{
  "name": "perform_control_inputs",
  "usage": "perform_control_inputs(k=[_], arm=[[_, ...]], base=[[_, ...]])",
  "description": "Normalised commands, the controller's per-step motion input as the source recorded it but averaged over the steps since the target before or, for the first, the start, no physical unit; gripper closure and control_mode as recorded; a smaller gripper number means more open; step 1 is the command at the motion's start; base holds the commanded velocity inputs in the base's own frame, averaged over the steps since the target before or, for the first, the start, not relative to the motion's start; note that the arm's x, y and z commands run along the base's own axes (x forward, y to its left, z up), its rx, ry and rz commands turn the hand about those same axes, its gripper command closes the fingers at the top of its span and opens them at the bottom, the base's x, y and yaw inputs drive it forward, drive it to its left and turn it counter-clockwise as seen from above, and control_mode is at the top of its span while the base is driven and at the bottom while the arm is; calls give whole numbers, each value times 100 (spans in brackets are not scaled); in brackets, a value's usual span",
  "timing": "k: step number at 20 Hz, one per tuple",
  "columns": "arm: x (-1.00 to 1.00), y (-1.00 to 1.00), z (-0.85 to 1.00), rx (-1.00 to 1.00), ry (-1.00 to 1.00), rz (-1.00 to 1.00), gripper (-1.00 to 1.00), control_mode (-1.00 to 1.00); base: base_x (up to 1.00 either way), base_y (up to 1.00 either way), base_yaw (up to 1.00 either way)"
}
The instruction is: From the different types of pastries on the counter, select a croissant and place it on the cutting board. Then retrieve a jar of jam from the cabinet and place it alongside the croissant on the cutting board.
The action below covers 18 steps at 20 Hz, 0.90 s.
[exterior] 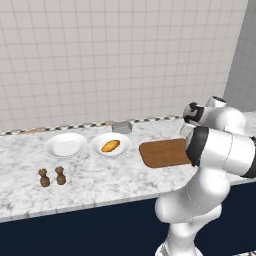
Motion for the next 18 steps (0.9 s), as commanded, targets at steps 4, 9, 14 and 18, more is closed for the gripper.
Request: perform_control_inputs(k=[4, 9, 14, 18], arm=[[-50, 14, 71, 0, 0, 0, -100, -100], [-41, 15, 56, 0, 0, 0, -100, -100], [-19, 18, 11, -1, 1, 0, -100, -100], [-10, 0, 0, 0, -1, 0, -100, 100]], base=[[0, 0, 0], [0, 0, 0], [0, 0, 0], [-25, 0, 1]])
